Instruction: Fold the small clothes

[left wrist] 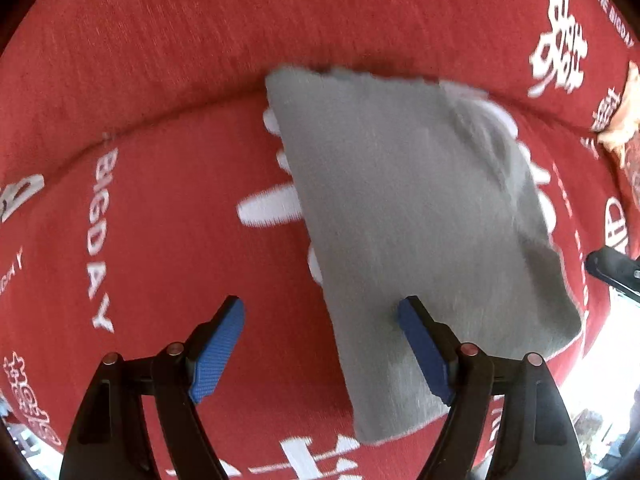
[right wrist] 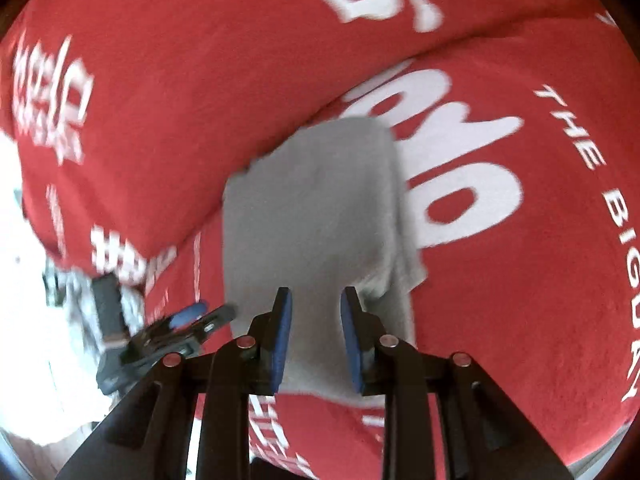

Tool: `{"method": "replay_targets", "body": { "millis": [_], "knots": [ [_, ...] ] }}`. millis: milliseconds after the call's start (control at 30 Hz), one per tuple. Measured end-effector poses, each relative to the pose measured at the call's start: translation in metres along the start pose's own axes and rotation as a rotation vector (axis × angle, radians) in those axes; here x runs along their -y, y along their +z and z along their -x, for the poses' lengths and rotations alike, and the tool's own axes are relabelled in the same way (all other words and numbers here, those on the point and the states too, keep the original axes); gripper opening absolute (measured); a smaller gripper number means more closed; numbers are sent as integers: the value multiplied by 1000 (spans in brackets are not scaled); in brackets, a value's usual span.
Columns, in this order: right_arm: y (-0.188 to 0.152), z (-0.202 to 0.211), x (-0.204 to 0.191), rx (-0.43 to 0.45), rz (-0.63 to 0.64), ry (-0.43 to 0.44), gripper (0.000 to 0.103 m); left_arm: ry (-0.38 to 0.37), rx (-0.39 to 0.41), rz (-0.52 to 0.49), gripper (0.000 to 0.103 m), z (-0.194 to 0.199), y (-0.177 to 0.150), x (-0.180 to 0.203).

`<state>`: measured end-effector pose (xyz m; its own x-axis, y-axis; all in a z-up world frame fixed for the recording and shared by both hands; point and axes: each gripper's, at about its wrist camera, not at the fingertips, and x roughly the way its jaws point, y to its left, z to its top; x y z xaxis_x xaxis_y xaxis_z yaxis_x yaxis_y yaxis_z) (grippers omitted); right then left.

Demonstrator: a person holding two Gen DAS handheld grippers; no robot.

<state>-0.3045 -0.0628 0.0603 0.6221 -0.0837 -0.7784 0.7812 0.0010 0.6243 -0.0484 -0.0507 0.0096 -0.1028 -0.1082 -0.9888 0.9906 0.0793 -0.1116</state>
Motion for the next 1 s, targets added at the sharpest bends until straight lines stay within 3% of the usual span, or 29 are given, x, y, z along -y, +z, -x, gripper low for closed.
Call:
{"method": "replay_targets", "body": {
  "millis": [100, 300, 433, 500, 1000],
  "knots": [
    [-10, -18, -5, -80, 47, -20, 26, -4, -30, 21, 81, -11, -15, 2],
    [-22, -50, 23, -150, 64, -178, 18, -5, -61, 28, 81, -25, -36, 5],
    [-28, -56, 49, -141, -4, -189, 0, -24, -60, 24, 83, -26, -41, 3],
    [-30, -54, 55, -127, -45, -176, 0, -16, -59, 22, 89, -25, -45, -1],
    [-52, -47, 35, -132, -124, -306, 5, 9, -58, 7, 89, 2, -58, -13]
  ]
}}
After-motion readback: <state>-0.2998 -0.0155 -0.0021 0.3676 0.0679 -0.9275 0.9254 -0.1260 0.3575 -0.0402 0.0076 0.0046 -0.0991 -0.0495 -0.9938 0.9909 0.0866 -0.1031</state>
